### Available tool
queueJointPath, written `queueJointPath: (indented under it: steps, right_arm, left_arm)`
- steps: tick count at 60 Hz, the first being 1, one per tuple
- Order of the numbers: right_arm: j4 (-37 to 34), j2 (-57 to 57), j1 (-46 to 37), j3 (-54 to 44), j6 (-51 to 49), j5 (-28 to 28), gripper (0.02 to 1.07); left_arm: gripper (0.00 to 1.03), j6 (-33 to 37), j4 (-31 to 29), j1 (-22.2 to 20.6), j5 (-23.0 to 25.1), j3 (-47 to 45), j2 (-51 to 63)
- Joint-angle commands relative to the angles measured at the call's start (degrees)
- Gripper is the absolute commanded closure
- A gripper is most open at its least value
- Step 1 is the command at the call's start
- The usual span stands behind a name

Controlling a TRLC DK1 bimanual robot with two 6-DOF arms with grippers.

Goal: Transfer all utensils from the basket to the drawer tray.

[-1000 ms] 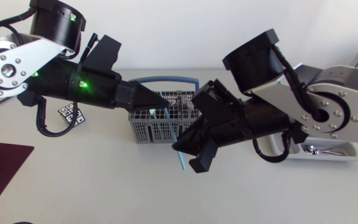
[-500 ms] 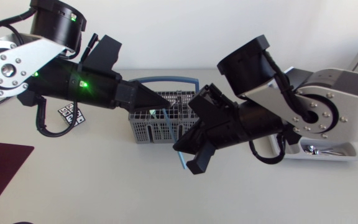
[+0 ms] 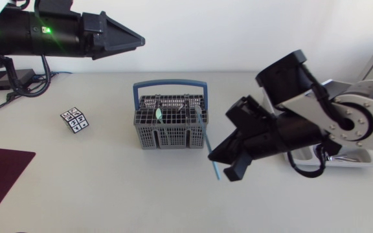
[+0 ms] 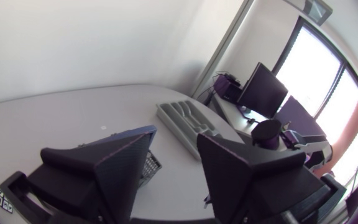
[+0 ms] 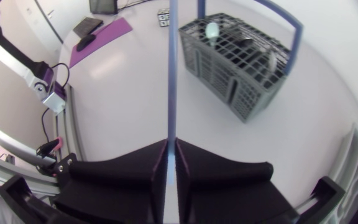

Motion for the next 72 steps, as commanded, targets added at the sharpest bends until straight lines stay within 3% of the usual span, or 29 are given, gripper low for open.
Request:
queueJointPath:
  steps: [1,13,26,34,50,62,65,72]
  right_arm:
    - [-2.04,-1.87,-5.80,-1.00,-2.30,-0.36,1.02]
    - [-4.15,2.34,-24.79,1.64,-6.61,-0.27,1.02]
    - [-3.71,12.89,-39.55,8.14,-8.37,-0.10,1.01]
    - [-2.21,19.57,-43.95,11.74,-7.49,2.10,1.02]
    - [1.04,29.33,-47.55,15.44,-4.85,6.85,1.01]
    - [1.30,34.34,-48.78,17.63,-3.97,7.02,1.01]
    - [1.04,34.95,-48.78,17.81,-3.88,7.02,0.92]
    - [-0.28,35.83,-48.69,18.16,-3.53,7.11,0.49]
  left_arm:
    - [0.46,3.20,-2.86,-1.02,-2.39,0.86,0.70]
    - [0.46,10.76,-4.97,-6.12,-15.22,-3.27,1.40]
    - [0.47,13.84,-5.50,-10.16,-24.89,-6.25,2.37]
    - [0.47,15.33,-5.50,-12.45,-30.77,-7.40,3.24]
    - [0.47,16.12,-5.85,-15.53,-37.89,-7.75,5.44]
    - [0.47,16.65,-5.94,-18.87,-44.40,-7.75,8.25]
    - [0.47,16.65,-5.94,-19.74,-46.07,-7.49,9.13]
    - [0.47,16.74,-6.11,-21.59,-50.55,-6.78,11.07]
